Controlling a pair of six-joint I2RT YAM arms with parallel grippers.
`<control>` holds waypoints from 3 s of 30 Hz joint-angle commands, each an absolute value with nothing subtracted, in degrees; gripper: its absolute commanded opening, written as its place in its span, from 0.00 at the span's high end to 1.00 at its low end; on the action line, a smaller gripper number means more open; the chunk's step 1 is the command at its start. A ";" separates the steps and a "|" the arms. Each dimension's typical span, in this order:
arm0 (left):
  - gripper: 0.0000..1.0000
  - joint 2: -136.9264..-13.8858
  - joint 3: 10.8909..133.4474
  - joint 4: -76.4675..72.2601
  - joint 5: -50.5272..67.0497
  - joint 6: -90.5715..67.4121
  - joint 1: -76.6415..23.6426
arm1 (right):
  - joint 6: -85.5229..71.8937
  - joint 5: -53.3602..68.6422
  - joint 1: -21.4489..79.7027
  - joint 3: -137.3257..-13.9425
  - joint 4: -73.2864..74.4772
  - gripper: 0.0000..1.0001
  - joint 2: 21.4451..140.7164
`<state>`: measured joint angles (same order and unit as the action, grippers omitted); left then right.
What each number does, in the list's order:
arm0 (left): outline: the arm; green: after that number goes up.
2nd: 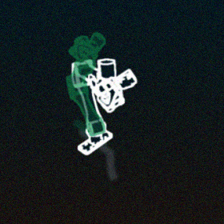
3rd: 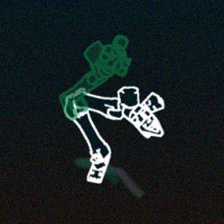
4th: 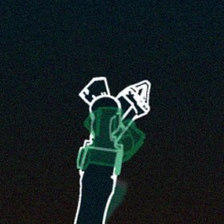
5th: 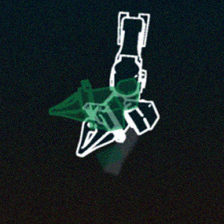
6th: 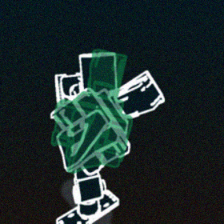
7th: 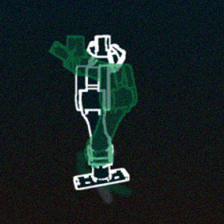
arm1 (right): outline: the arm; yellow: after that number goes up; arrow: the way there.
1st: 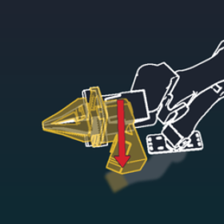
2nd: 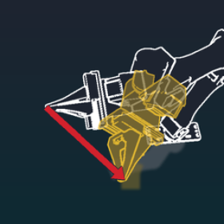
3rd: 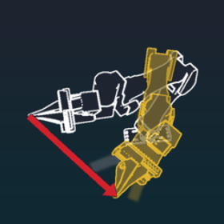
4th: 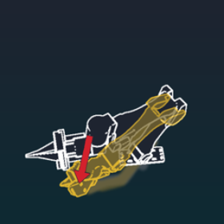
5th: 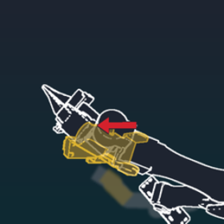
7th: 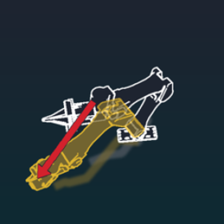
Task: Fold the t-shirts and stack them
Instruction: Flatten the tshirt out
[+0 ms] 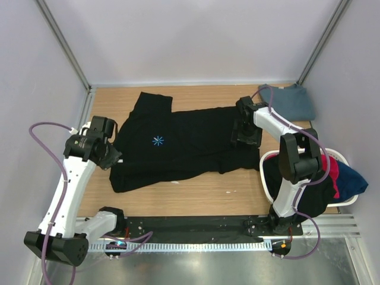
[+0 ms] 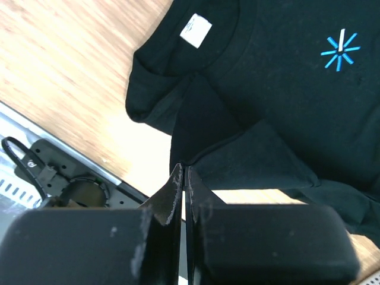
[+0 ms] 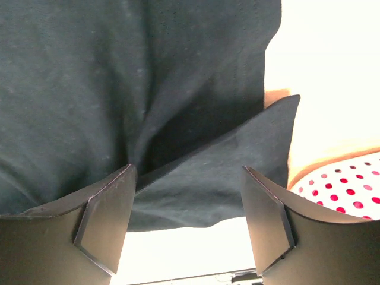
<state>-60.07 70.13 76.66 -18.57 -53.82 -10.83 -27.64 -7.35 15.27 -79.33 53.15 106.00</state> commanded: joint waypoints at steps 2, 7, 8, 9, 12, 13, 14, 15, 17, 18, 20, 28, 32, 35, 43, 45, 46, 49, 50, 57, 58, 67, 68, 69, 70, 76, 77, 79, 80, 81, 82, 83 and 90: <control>1.00 -58.89 68.91 90.97 -20.92 -51.51 -9.84 | -30.06 -6.85 15.56 -77.87 52.03 0.26 102.92; 1.00 -59.06 69.43 90.18 -21.45 -50.45 -8.44 | -31.20 -5.10 15.91 -77.00 51.42 0.32 104.15; 1.00 -59.06 69.61 90.00 -21.18 -49.93 -7.74 | -31.38 -5.10 16.00 -76.82 51.33 0.33 104.24; 1.00 -59.06 69.70 89.30 -21.01 -49.40 -7.39 | -31.46 -5.01 16.08 -76.56 51.07 0.34 104.24; 1.00 -59.59 69.87 88.60 -20.39 -47.99 -6.59 | -31.82 -5.54 16.17 -76.29 50.45 0.40 104.68; 1.00 -59.85 69.96 88.59 -20.39 -47.64 -6.42 | -31.90 -5.80 16.17 -76.38 50.36 0.45 105.03; 1.00 -60.03 70.13 88.51 -20.39 -46.85 -6.07 | -32.17 -5.89 16.08 -76.46 50.45 0.57 105.20; 1.00 -60.29 70.31 88.42 -20.48 -46.50 -5.89 | -32.25 -6.50 16.08 -76.46 50.45 0.63 105.21; 1.00 -60.55 70.92 87.90 -20.57 -45.79 -5.02 | -32.34 -7.03 16.17 -76.99 50.97 0.94 105.29; 1.00 -60.64 71.19 87.72 -20.65 -45.01 -4.75 | -32.26 -7.29 16.08 -77.43 52.37 0.99 105.21; 1.00 -61.17 72.85 87.45 -20.92 -44.21 -3.52 | -31.47 -7.56 16.17 -79.18 54.31 0.99 103.72; 1.00 -62.58 79.98 89.29 -27.75 -41.04 -0.53 | -30.75 -0.73 18.62 -78.86 65.82 0.99 86.26; 1.00 -59.07 76.65 90.61 -31.46 -44.38 -0.44 | -35.76 2.98 23.28 -72.00 66.97 0.99 79.02; 1.00 -57.75 74.01 92.10 -32.69 -46.92 -0.44 | -40.14 2.47 28.28 -67.16 66.89 0.99 76.56; 1.00 -53.00 66.80 94.39 -32.17 -51.23 -0.35 | -48.60 0.53 32.17 -50.55 66.36 0.99 68.03; 1.00 -51.95 65.49 94.92 -32.26 -52.29 -0.35 | -49.65 0.35 32.17 -49.31 64.79 0.99 67.06; 0.99 -51.77 64.96 95.18 -31.91 -52.38 -0.35 | -49.48 0.79 32.17 -48.18 63.99 0.91 67.23; 0.78 -51.42 63.72 95.18 -30.85 -53.00 -0.35 | -47.64 0.62 32.17 -48.42 63.28 0.71 70.30; 0.67 -51.15 63.89 95.10 -30.85 -53.00 -0.35 | -46.94 0.27 32.17 -48.95 63.80 0.65 71.01; 0.09 -52.20 77.24 93.18 -35.94 -51.52 -0.35 | -37.19 -10.80 31.12 -67.46 67.50 0.26 78.29; 0.08 -52.73 78.56 90.99 -35.69 -49.24 -0.35 | -36.13 -11.85 30.85 -75.50 67.59 0.23 80.14; 0.08 -65.72 74.36 48.92 -10.14 -36.91 -0.44 | -31.20 -11.52 17.85 -99.67 58.82 0.22 103.44; 0.09 -71.14 74.53 47.04 -8.37 -36.74 -0.44 | -30.94 -11.43 16.97 -99.41 56.88 0.22 104.58; 0.09 -73.71 75.92 45.46 -7.57 -35.87 -0.61 | -30.85 -11.86 16.01 -99.14 53.91 0.22 106.59; 0.10 -76.79 76.81 42.83 -6.86 -35.16 -0.79 | -30.59 -12.74 15.65 -98.97 52.40 0.22 107.74; 0.14 -97.01 86.63 37.18 -6.33 -28.31 -1.67 | -29.01 -13.63 14.16 -99.58 44.75 0.23 116.35; 0.16 -99.55 87.97 36.83 -6.15 -27.43 -1.67 | -29.00 -12.93 13.80 -99.75 43.87 0.24 117.50; 0.18 -105.87 92.69 36.30 -5.36 -26.99 -1.76 | -29.00 -11.70 12.84 -101.77 42.19 0.24 120.65; 0.19 -107.82 94.38 36.04 -5.01 -26.72 -1.76 | -29.18 -10.65 12.57 -102.82 42.10 0.24 121.72; 0.19 -109.49 95.87 35.95 -5.01 -26.63 -1.67 | -29.09 -10.20 12.31 -104.83 41.75 0.25 122.60; 0.19 -113.08 97.28 35.69 -5.10 -26.46 -1.76 | -29.18 -9.93 12.04 -105.90 41.84 0.25 123.48; 0.19 -114.68 100.43 35.68 -5.45 -26.19 -1.76 | -29.09 -9.67 11.78 -107.04 41.92 0.25 124.97; 0.25 -126.82 108.80 37.26 -10.28 -25.40 -1.67 | -27.78 -8.88 11.60 -113.28 42.53 0.25 128.93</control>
<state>-124.14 105.93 37.10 -7.99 -26.94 -1.61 -29.34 -9.26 11.49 -109.12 43.72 129.01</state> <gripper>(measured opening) 0.764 0.746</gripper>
